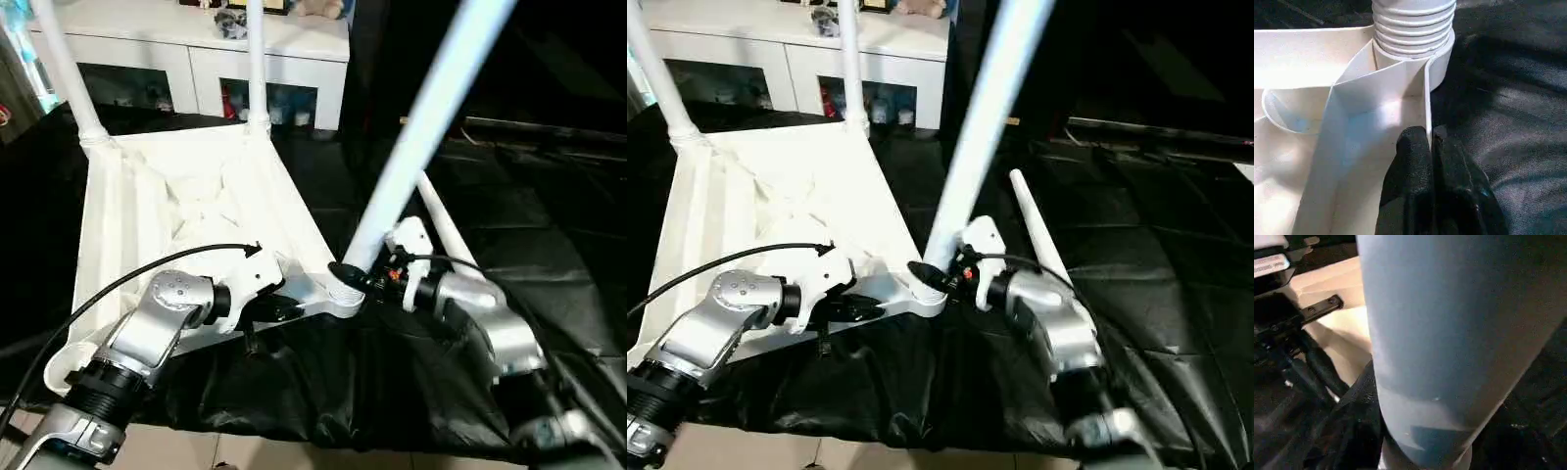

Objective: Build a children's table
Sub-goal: Insert table leg to table base

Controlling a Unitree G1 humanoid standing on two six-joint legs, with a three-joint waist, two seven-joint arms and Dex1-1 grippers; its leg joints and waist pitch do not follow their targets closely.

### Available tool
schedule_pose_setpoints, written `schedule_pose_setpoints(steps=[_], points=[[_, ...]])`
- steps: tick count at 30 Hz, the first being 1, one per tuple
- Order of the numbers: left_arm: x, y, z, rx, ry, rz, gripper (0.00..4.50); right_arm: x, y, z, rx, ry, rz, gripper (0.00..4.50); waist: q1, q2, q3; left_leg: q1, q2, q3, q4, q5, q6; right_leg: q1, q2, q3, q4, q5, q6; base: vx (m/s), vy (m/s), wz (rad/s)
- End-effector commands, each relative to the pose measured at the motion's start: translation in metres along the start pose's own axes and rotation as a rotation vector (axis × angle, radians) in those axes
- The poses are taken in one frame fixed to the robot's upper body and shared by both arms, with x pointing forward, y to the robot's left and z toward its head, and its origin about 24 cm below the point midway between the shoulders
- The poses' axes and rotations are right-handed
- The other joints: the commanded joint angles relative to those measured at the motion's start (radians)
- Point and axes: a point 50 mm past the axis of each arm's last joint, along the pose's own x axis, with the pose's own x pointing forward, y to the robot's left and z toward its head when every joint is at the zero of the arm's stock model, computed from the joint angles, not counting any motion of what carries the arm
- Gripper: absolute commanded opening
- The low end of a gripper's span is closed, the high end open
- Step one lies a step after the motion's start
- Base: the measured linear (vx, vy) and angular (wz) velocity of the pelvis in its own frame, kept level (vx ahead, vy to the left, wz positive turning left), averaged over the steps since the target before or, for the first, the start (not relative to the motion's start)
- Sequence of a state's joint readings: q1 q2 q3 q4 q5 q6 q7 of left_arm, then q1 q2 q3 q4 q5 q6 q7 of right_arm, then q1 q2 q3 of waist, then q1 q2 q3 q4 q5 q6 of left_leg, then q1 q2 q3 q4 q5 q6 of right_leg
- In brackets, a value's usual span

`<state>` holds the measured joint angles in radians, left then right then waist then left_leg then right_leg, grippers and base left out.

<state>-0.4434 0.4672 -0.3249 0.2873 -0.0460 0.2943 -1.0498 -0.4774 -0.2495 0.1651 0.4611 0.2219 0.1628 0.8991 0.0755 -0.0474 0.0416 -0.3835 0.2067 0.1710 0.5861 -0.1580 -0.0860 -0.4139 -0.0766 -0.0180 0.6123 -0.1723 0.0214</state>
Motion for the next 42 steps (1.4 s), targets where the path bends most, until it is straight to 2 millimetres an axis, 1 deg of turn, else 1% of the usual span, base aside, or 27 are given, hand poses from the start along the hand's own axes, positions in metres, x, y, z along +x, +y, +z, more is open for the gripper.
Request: schedule_pose_setpoints(steps=[1, 6, 9, 10, 14, 17, 18, 20, 21, 23, 25, 26, 27, 29, 30, 31, 32, 33, 34, 35, 36, 37, 38, 39, 40, 41, 42], points=[[0.003, -0.005, 0.007, 0.051, -0.016, -0.056, 0.0, -0.002, 0.005, -0.031, 0.064, 0.144, 0.061, 1.89, -0.009, 0.01, -0.049, 0.024, 0.013, -0.005, -0.081, -0.45, -0.03, 0.016, -0.04, 0.018, -0.096, -0.47, -0.128, 0.0, 0.0, 0.0], [0.005, -0.007, 0.01, 0.084, -0.003, -0.108, 0.0, -0.001, 0.004, -0.029, 0.057, 0.168, 0.158, 1.89, -0.008, 0.011, -0.051, 0.023, 0.015, -0.003, -0.082, -0.432, -0.027, 0.02, -0.037, 0.018, -0.089, -0.406, -0.151, 0.0, 0.0, 0.0], [0.004, -0.009, 0.013, 0.124, 0.014, -0.157, 0.0, -0.004, 0.005, -0.03, 0.036, 0.21, 0.255, 1.89, -0.005, 0.005, -0.054, 0.025, 0.017, -0.001, -0.081, -0.423, -0.022, 0.021, -0.037, 0.018, -0.086, -0.373, -0.164, 0.0, 0.0, 0.0], [0.004, -0.009, 0.013, 0.124, 0.014, -0.157, 0.0, -0.004, 0.005, -0.03, 0.036, 0.21, 0.255, 1.89, -0.002, 0.008, -0.053, 0.027, 0.017, 0.0, -0.082, -0.421, -0.02, 0.021, -0.037, 0.019, -0.085, -0.362, -0.169, 0.0, 0.0, 0.0], [0.001, -0.012, 0.016, 0.16, 0.028, -0.214, 0.0, -0.009, 0.007, -0.032, 0.004, 0.261, 0.363, 1.89, 0.002, 0.005, -0.054, 0.027, 0.018, -0.001, -0.084, -0.426, -0.024, 0.024, -0.037, 0.018, -0.082, -0.358, -0.174, 0.0, 0.0, 0.0], [0.0, -0.011, 0.017, 0.174, 0.038, -0.223, 0.0, -0.01, 0.009, -0.032, -0.009, 0.271, 0.397, 1.89, 0.004, 0.004, -0.053, 0.03, 0.019, 0.0, -0.083, -0.437, -0.024, 0.021, -0.038, 0.02, -0.084, -0.36, -0.179, 0.0, 0.0, 0.0], [-0.001, -0.01, 0.017, 0.178, 0.039, -0.22, 0.0, -0.01, 0.009, -0.032, -0.012, 0.272, 0.404, 1.89, 0.003, 0.003, -0.053, 0.027, 0.019, -0.001, -0.084, -0.433, -0.024, 0.024, -0.039, 0.019, -0.083, -0.365, -0.178, 0.0, 0.0, 0.0], [-0.001, -0.007, 0.019, 0.178, 0.034, -0.206, 0.0, -0.01, 0.01, -0.032, -0.011, 0.269, 0.409, 1.89, 0.004, 0.003, -0.053, 0.027, 0.019, -0.001, -0.084, -0.431, -0.026, 0.024, -0.039, 0.019, -0.084, -0.374, -0.175, 0.0, 0.0, 0.0], [-0.001, -0.004, 0.021, 0.177, 0.027, -0.188, 0.0, -0.01, 0.01, -0.032, -0.01, 0.266, 0.413, 1.89, 0.004, -0.001, -0.052, 0.028, 0.019, -0.001, -0.084, -0.434, -0.026, 0.023, -0.04, 0.019, -0.084, -0.385, -0.173, 0.0, 0.0, 0.0], [-0.002, -0.002, 0.022, 0.176, 0.022, -0.177, 0.0, -0.011, 0.01, -0.033, -0.008, 0.263, 0.415, 1.89, 0.004, 0.0, -0.051, 0.029, 0.018, -0.002, -0.084, -0.441, -0.027, 0.021, -0.041, 0.02, -0.087, -0.405, -0.168, 0.0, 0.0, 0.0], [-0.002, 0.002, 0.024, 0.166, 0.014, -0.142, 0.0, -0.011, 0.012, -0.034, -0.005, 0.257, 0.419, 1.89, 0.005, -0.001, -0.051, 0.029, 0.019, -0.003, -0.084, -0.45, -0.028, 0.02, -0.042, 0.019, -0.089, -0.427, -0.161, 0.0, 0.0, 0.0], [-0.003, 0.007, 0.027, 0.141, -0.014, -0.074, 0.0, -0.007, 0.011, -0.036, 0.005, 0.231, 0.359, 1.89, 0.006, -0.005, -0.051, 0.028, 0.019, -0.002, -0.085, -0.449, -0.028, 0.02, -0.042, 0.019, -0.089, -0.429, -0.16, 0.0, 0.0, 0.0], [-0.003, 0.007, 0.027, 0.141, -0.014, -0.074, 0.0, -0.007, 0.011, -0.036, 0.005, 0.231, 0.359, 1.89, 0.006, -0.003, -0.049, 0.031, 0.019, -0.002, -0.084, -0.457, -0.029, 0.016, -0.043, 0.02, -0.092, -0.445, -0.159, 0.0, 0.0, 0.0], [-0.003, 0.009, 0.028, 0.129, -0.028, -0.045, 0.0, -0.005, 0.009, -0.037, 0.01, 0.217, 0.323, 1.89, 0.004, -0.002, -0.046, 0.03, 0.018, -0.007, -0.086, -0.491, -0.038, 0.015, -0.044, 0.017, -0.097, -0.501, -0.145, 0.0, 0.0, 0.0], [-0.002, 0.011, 0.03, 0.109, -0.042, -0.008, 0.0, -0.002, 0.006, -0.037, 0.014, 0.201, 0.257, 1.89, 0.003, -0.003, -0.045, 0.031, 0.018, -0.008, -0.086, -0.502, -0.039, 0.014, -0.045, 0.016, -0.099, -0.522, -0.138, 0.0, 0.0, 0.0], [-0.001, 0.011, 0.031, 0.101, -0.048, 0.007, 0.0, 0.0, 0.004, -0.037, 0.015, 0.194, 0.229, 1.89, 0.0, -0.009, -0.045, 0.03, 0.018, -0.008, -0.086, -0.51, -0.043, 0.01, -0.047, 0.017, -0.1, -0.543, -0.133, 0.0, 0.0, 0.0], [0.0, 0.013, 0.033, 0.08, -0.061, 0.045, 0.0, 0.003, 0.001, -0.038, 0.021, 0.179, 0.16, 1.89, -0.003, -0.006, -0.042, 0.032, 0.017, -0.013, -0.086, -0.532, -0.053, 0.007, -0.049, 0.013, -0.105, -0.596, -0.118, 0.0, 0.0, 0.0], [0.002, 0.014, 0.036, 0.061, -0.077, 0.083, 0.0, 0.008, -0.004, -0.039, 0.03, 0.177, 0.058, 1.89, -0.006, -0.006, -0.041, 0.033, 0.015, -0.015, -0.085, -0.543, -0.055, 0.007, -0.049, 0.009, -0.109, -0.622, -0.11, -0.081, 0.004, -0.13], [0.002, 0.014, 0.036, 0.061, -0.077, 0.083, 0.0, 0.008, -0.004, -0.039, 0.03, 0.177, 0.058, 1.88, -0.016, -0.012, -0.041, 0.024, 0.012, -0.023, -0.087, -0.551, -0.065, 0.014, -0.051, -0.001, -0.114, -0.68, -0.084, -0.06, 0.004, -0.12], [0.002, 0.014, 0.037, 0.056, -0.08, 0.09, 0.0, 0.009, -0.005, -0.039, 0.032, 0.178, 0.039, 1.88, -0.02, -0.011, -0.041, 0.025, 0.012, -0.025, -0.087, -0.562, -0.064, 0.013, -0.052, -0.005, -0.118, -0.694, -0.075, -0.061, 0.012, -0.15], [0.004, 0.014, 0.04, 0.041, -0.091, 0.115, 0.0, 0.012, -0.009, -0.04, 0.039, 0.179, -0.026, 1.88, -0.029, -0.009, -0.041, 0.022, 0.012, -0.029, -0.088, -0.578, -0.065, 0.016, -0.055, -0.012, -0.121, -0.701, -0.07, -0.054, 0.026, -0.15], [0.008, 0.015, 0.046, 0.011, -0.107, 0.177, 0.0, 0.02, -0.016, -0.039, 0.078, 0.173, -0.165, 1.88, -0.04, -0.01, -0.041, 0.024, 0.014, -0.036, -0.092, -0.609, -0.063, 0.023, -0.056, -0.03, -0.128, -0.688, -0.074, -0.054, 0.026, -0.15], [0.008, 0.015, 0.046, 0.011, -0.107, 0.177, 0.0, 0.02, -0.016, -0.039, 0.078, 0.173, -0.165, 1.88, -0.047, -0.007, -0.04, 0.017, 0.016, -0.04, -0.097, -0.623, -0.068, 0.027, -0.057, -0.035, -0.121, -0.674, -0.08, -0.056, 0.035, -0.16], [0.011, 0.016, 0.051, -0.012, -0.116, 0.223, 0.0, 0.026, -0.02, -0.038, 0.108, 0.172, -0.259, 1.88, -0.054, 0.006, -0.035, 0.03, 0.019, -0.046, -0.102, -0.687, -0.076, 0.025, -0.051, -0.055, -0.131, -0.657, -0.086, 0.0, 0.0, 0.0], [0.015, 0.018, 0.054, -0.047, -0.121, 0.285, 0.0, 0.032, -0.023, -0.036, 0.144, 0.169, -0.345, 1.88, -0.065, 0.008, -0.034, 0.029, 0.022, -0.05, -0.107, -0.717, -0.078, 0.031, -0.052, -0.065, -0.13, -0.633, -0.09, -0.06, 0.035, -0.2], [0.015, 0.018, 0.054, -0.047, -0.121, 0.285, 0.0, 0.032, -0.023, -0.036, 0.144, 0.169, -0.345, 1.88, -0.071, 0.012, -0.032, 0.019, 0.026, -0.058, -0.122, -0.753, -0.081, 0.051, -0.049, -0.083, -0.125, -0.601, -0.087, -0.059, 0.034, -0.18], [0.021, 0.018, 0.058, -0.07, -0.117, 0.344, 0.0, 0.038, -0.025, -0.034, 0.187, 0.167, -0.411, 1.88, -0.07, 0.024, -0.03, 0.015, 0.039, -0.055, -0.145, -0.819, -0.079, 0.068, -0.04, -0.088, -0.093, -0.509, -0.103, -0.059, 0.034, -0.18]])
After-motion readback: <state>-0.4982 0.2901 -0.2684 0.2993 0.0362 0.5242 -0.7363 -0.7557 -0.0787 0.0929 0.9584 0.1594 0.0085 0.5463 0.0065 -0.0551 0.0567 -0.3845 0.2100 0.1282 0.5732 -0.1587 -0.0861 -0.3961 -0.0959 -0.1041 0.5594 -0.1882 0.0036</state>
